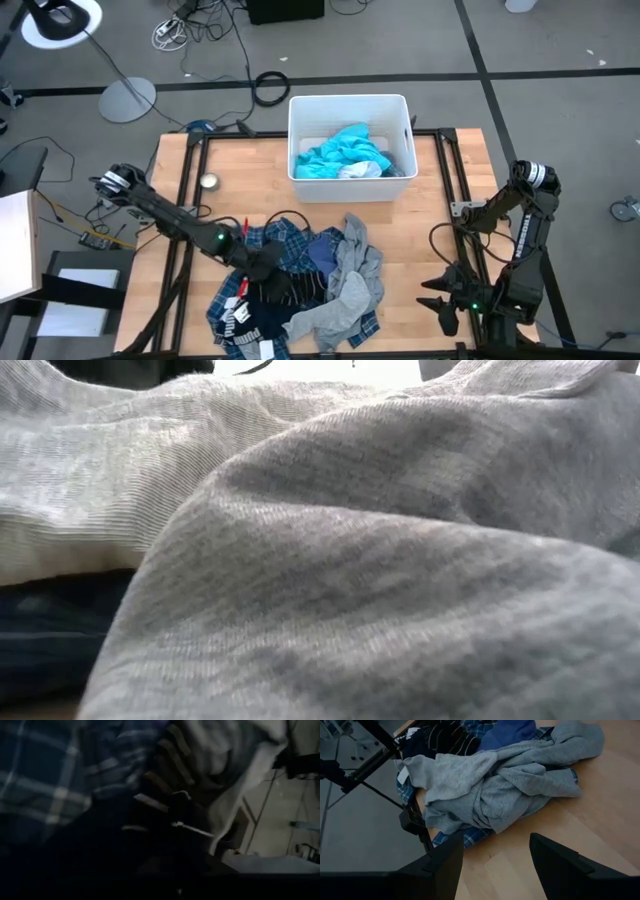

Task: Sort clothes
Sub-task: Put the black sock into the white laundry bin

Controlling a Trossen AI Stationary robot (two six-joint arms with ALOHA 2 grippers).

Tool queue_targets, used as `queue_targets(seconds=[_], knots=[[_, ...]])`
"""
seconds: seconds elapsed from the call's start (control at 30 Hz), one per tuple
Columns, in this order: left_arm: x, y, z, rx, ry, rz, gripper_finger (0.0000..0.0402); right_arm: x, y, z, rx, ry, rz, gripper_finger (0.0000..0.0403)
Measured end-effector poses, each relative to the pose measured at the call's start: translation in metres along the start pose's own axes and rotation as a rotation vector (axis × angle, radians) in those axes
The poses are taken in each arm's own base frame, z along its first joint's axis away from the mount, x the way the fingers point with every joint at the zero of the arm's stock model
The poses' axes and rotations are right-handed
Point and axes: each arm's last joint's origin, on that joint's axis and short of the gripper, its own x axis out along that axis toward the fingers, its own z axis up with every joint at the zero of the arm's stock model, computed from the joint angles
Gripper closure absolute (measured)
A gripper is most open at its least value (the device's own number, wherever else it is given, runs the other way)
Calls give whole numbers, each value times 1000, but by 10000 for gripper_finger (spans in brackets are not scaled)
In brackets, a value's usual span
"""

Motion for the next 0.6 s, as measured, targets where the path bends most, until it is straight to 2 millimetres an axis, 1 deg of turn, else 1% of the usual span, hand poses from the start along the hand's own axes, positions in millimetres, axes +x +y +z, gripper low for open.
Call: queue_targets(seconds=[0.1, 0.17, 0.23, 0.33, 0.47, 0.6], knots=[[-6, -11, 10, 40, -28, -23, 398, 2, -1, 2, -9, -9, -16, 174], [-11, -19, 22, 81, -57, -36, 399, 4, -2, 5, -15, -18, -34, 174], [-19, -27, 39, 123, -99, -44, 400, 8, -3, 8, -18, -28, -55, 174], [-35, -37, 69, 199, -163, -40, 400, 13, -4, 12, -15, -35, -85, 174], [-69, -50, 115, 314, -238, -48, 400, 20, -4, 19, 3, -50, -116, 174], [-115, -60, 158, 418, -346, -46, 401, 29, -4, 26, 29, -68, -148, 174]])
